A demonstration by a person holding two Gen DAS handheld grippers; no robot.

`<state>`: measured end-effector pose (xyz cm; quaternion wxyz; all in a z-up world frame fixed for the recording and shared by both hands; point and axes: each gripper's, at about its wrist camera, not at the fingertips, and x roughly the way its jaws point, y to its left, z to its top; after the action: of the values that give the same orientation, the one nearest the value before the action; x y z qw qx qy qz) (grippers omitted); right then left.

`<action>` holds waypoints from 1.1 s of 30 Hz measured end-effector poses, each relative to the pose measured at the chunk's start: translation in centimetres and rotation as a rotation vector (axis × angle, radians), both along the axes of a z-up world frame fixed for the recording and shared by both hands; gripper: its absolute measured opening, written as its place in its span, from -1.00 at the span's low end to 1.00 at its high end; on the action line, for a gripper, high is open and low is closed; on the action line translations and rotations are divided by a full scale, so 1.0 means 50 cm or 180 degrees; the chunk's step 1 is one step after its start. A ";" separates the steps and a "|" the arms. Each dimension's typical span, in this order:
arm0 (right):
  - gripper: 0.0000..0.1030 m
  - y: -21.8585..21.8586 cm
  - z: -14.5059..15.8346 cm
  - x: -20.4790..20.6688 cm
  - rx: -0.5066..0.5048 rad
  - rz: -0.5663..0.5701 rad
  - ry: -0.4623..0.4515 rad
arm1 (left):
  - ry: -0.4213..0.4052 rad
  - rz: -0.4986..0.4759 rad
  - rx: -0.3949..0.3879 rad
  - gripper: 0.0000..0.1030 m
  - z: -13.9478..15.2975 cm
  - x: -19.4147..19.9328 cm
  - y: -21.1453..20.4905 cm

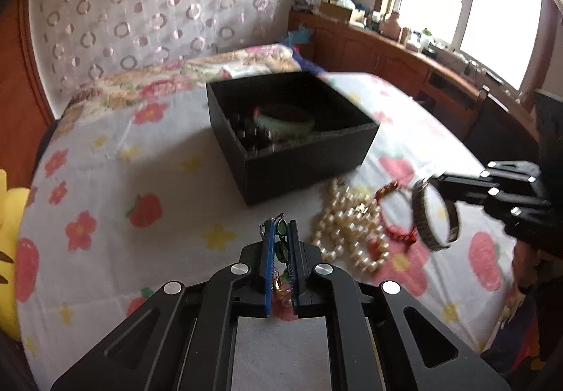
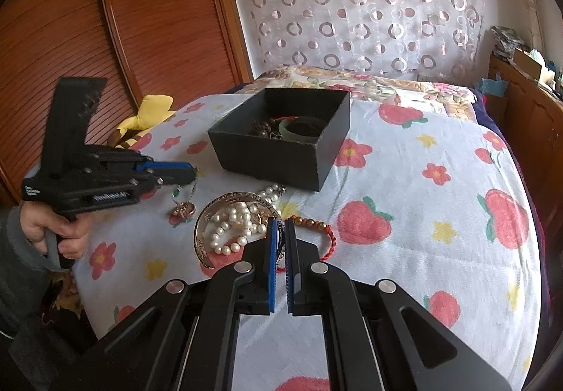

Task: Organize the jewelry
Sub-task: 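Drop the earring into the black box with the left gripper while the right gripper releases the bangle there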

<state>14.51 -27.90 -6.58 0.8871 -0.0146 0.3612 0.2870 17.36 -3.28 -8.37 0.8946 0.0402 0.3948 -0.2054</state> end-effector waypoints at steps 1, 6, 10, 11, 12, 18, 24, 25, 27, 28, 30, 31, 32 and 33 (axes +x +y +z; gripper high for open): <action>-0.90 0.001 0.002 -0.001 0.0002 0.0005 -0.0007 | -0.0044 -0.0004 -0.0023 -0.89 0.013 -0.004 0.000; -0.90 0.004 0.022 0.005 0.0009 0.0005 -0.0069 | -0.0219 -0.0031 -0.0127 -0.89 0.069 -0.014 -0.006; -0.90 0.004 0.046 0.017 0.0033 -0.0007 -0.0150 | -0.0354 -0.0034 -0.0176 -0.88 0.115 -0.005 -0.012; -0.90 0.005 0.053 0.022 0.0036 -0.0012 -0.0176 | -0.0377 -0.0032 -0.0182 -0.88 0.123 0.000 -0.013; -0.90 0.005 0.058 0.026 0.0039 -0.0016 -0.0196 | -0.0416 -0.0027 -0.0196 -0.88 0.136 0.006 -0.016; -0.90 0.024 0.100 0.066 0.0024 -0.0045 -0.0353 | -0.0510 -0.0010 -0.0247 -0.88 0.175 0.053 -0.031; -0.90 0.049 0.104 0.129 -0.0129 -0.0122 -0.0383 | -0.0446 0.0038 -0.0189 -0.88 0.157 0.114 -0.049; -0.90 0.051 0.099 0.141 -0.0155 -0.0141 -0.0368 | -0.0426 0.0051 -0.0180 -0.88 0.150 0.120 -0.048; -0.90 0.056 0.089 0.160 -0.0195 -0.0163 -0.0337 | -0.0367 0.0082 -0.0171 -0.88 0.133 0.133 -0.046; -0.90 0.060 0.081 0.172 -0.0226 -0.0178 -0.0314 | -0.0334 0.0109 -0.0169 -0.88 0.123 0.140 -0.044; -0.90 0.066 0.071 0.189 -0.0260 -0.0198 -0.0283 | -0.0266 0.0163 -0.0169 -0.87 0.106 0.152 -0.037; -0.90 0.069 0.066 0.197 -0.0278 -0.0203 -0.0271 | -0.0240 0.0179 -0.0185 -0.87 0.100 0.154 -0.033; -0.90 0.072 0.062 0.201 -0.0291 -0.0205 -0.0266 | -0.0217 0.0202 -0.0203 -0.87 0.094 0.157 -0.028; -0.90 0.077 0.056 0.208 -0.0319 -0.0208 -0.0261 | -0.0203 0.0230 -0.0211 -0.87 0.090 0.158 -0.023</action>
<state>24.91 -24.05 -3.77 0.9083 -0.0590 0.3387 0.2385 25.28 -4.45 -3.85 0.9144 0.0028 0.3603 -0.1846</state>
